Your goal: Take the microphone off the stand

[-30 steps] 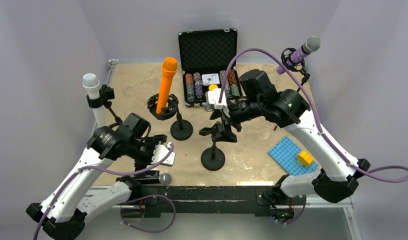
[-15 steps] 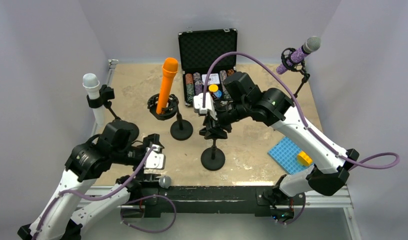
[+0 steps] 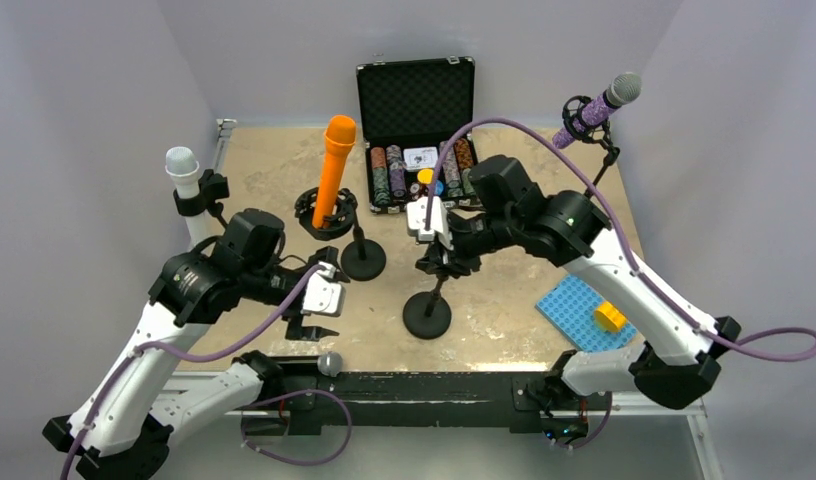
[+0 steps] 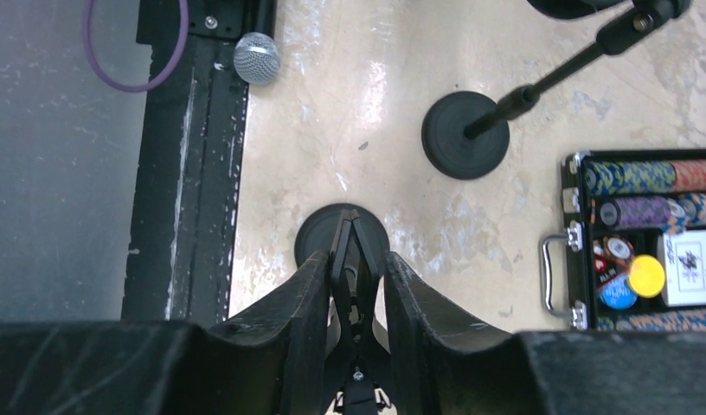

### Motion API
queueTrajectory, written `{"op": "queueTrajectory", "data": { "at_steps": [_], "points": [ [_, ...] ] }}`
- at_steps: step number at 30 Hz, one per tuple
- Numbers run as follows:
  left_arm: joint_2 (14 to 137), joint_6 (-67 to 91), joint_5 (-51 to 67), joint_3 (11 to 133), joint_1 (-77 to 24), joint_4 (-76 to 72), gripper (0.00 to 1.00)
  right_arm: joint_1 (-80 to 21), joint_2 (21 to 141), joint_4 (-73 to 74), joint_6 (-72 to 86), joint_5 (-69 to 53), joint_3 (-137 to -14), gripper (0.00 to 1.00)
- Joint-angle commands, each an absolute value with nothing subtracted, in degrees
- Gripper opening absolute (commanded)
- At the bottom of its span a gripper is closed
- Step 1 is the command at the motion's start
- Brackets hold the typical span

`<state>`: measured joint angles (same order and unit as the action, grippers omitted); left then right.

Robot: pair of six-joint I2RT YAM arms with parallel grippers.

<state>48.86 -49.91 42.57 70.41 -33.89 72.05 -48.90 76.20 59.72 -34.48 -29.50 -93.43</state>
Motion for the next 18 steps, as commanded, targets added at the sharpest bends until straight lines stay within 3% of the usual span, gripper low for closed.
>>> {"op": "queueTrajectory", "data": {
  "at_steps": [1,7,11,14,15,18],
  "points": [
    [52.2,-54.6,47.7,74.6,-35.2,70.7,0.95,-46.3,70.7,62.7,-36.5,-28.2,-90.5,0.26],
    [58.6,-59.1,47.4,79.9,-39.2,69.8,0.94,-41.9,63.9,65.2,-38.2,-28.4,-84.9,0.17],
    [65.0,-56.8,47.1,84.8,-42.3,65.6,0.93,-39.1,60.0,65.5,-38.6,-28.3,-81.5,0.05],
    [67.5,-50.7,45.6,85.3,-45.3,56.9,0.93,-38.3,57.3,65.6,-39.5,-26.1,-79.6,0.0],
    [67.4,-47.2,44.1,83.8,-46.4,51.2,0.99,-38.1,56.2,65.7,-39.8,-25.3,-78.8,0.0],
    [66.6,-39.2,38.9,76.4,-49.7,31.7,1.0,-37.0,53.2,65.6,-39.7,-23.3,-76.3,0.0]
  ]
}}
